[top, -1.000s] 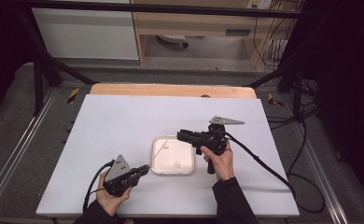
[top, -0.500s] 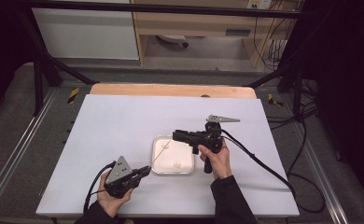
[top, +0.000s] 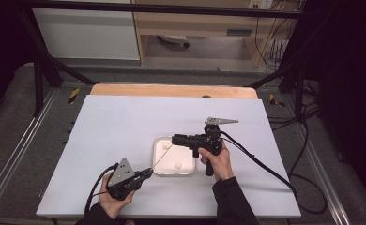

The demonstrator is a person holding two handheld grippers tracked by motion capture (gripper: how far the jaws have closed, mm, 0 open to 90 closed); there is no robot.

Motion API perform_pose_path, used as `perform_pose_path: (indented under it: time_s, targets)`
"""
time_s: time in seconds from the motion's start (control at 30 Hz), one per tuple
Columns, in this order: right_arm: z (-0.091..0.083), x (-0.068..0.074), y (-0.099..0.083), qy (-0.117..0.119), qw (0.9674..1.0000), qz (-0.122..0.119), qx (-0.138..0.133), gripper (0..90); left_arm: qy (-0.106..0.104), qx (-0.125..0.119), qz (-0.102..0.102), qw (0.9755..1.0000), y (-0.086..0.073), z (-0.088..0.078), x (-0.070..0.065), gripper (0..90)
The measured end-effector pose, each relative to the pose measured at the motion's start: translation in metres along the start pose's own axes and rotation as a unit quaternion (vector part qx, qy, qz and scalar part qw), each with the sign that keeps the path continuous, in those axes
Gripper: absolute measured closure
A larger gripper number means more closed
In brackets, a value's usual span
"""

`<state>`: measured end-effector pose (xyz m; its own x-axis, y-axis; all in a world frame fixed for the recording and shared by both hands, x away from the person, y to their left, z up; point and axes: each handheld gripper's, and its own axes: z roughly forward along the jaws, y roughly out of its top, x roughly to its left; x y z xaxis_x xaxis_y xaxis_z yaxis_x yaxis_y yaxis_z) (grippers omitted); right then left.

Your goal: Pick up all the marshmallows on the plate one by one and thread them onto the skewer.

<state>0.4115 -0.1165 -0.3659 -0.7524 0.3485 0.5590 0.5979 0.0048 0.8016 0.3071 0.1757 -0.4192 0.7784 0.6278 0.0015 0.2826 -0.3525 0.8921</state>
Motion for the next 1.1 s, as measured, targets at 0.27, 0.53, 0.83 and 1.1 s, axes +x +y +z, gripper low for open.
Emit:
perform_pose_path:
  time_s: [0.27, 0.53, 0.83, 1.1]
  targets:
    - [0.004, 0.002, -0.006, 0.0, 1.0, 0.001, -0.007, 77.5, -0.001, -0.005, -0.01, 0.9999, -0.002, 0.0, 0.0, 88.5]
    - [0.009, 0.003, -0.012, 0.001, 0.9999, 0.006, -0.012, 78.0, 0.004, -0.004, -0.016, 0.9999, -0.003, 0.002, -0.002, 88.6]
    - [0.014, 0.004, -0.018, 0.003, 0.9999, 0.008, -0.012, 78.4, 0.003, 0.005, -0.02, 0.9998, -0.003, 0.004, -0.004, 88.6]
    - [0.016, 0.005, -0.023, 0.0, 0.9999, 0.007, -0.013, 78.7, 0.002, 0.009, -0.022, 0.9997, -0.003, 0.005, -0.005, 88.7]
